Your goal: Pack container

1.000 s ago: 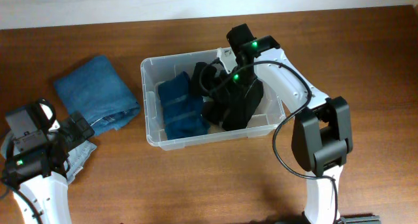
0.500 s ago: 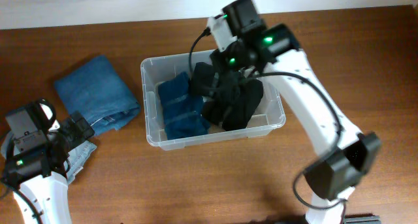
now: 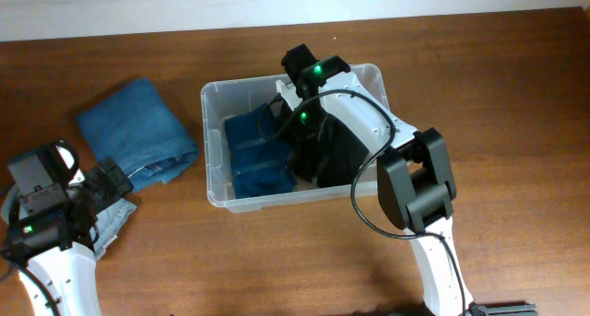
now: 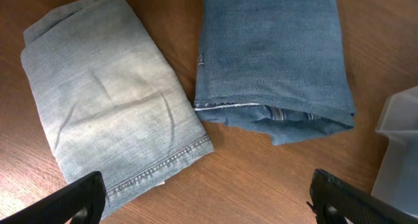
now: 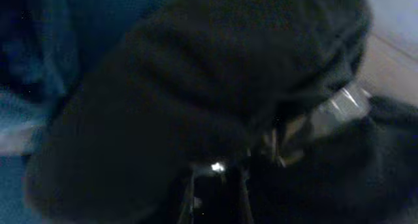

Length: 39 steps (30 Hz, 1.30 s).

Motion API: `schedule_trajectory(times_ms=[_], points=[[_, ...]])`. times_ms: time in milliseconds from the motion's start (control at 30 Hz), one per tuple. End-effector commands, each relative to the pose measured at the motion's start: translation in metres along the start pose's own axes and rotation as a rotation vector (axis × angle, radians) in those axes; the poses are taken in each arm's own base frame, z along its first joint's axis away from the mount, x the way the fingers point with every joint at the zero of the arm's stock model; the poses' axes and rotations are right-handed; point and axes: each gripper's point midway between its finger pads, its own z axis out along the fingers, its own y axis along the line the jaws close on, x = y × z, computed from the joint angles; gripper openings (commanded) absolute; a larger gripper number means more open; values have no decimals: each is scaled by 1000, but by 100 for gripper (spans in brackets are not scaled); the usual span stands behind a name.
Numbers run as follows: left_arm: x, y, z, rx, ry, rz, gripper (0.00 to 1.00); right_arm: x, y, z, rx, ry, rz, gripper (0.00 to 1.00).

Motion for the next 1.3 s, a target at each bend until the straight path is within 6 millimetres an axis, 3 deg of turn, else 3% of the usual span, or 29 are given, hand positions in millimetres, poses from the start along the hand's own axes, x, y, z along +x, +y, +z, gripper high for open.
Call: schedule_trajectory(times_ms=[0,67,133,233,367,400,467,500,600,700,800,900,933,1000,1100,1133,1200,1233,1267], points=[[-7,-1,-5,11,-20,-15,99,-25,-7,-108,129,-220,-24,19],[-7,-1,-5,11,-19,-15,99,-28,-15,-152,195,-311,-6,21],[-7,-1,-5,11,-20,-15,99,-23,-25,-178,231,-358,46,21],[-7,-1,-5,11,-20,-15,99,6,-45,-184,228,-289,169,20],[-7,-1,-5,11,-19,-15,100,39,-66,-144,220,-132,268,20],[-7,-1,-5,11,-20,-15,99,52,-71,-121,202,-71,289,20],[-7,-1,-5,11,-20,-15,99,64,-75,-96,180,-26,305,20],[-8,-1,-5,11,-20,-15,99,76,-77,-67,159,10,317,20],[-8,-1,-5,11,-20,-15,99,95,-78,-30,135,48,327,20],[-8,-1,-5,12,-20,-15,99,105,-79,-6,134,52,323,20],[-8,-1,-5,11,-20,-15,99,104,-80,-3,134,43,280,20],[-8,-1,-5,11,-20,-15,99,87,-81,-26,144,-8,256,20],[-8,-1,-5,11,-20,-15,100,78,-81,-42,153,-40,254,20],[-8,-1,-5,11,-20,-15,99,54,-81,-88,170,-139,243,21],[-8,-1,-5,10,-20,-15,99,29,-78,-154,194,-292,225,33],[-8,-1,-5,10,-20,-15,99,20,-76,-192,208,-382,222,42],[-8,-1,-5,10,-20,-15,99,16,-77,-227,222,-469,223,60],[-8,-1,-5,11,-21,-15,99,18,-81,-254,238,-531,235,87],[-8,-1,-5,12,-20,-15,99,24,-89,-270,251,-566,255,99]])
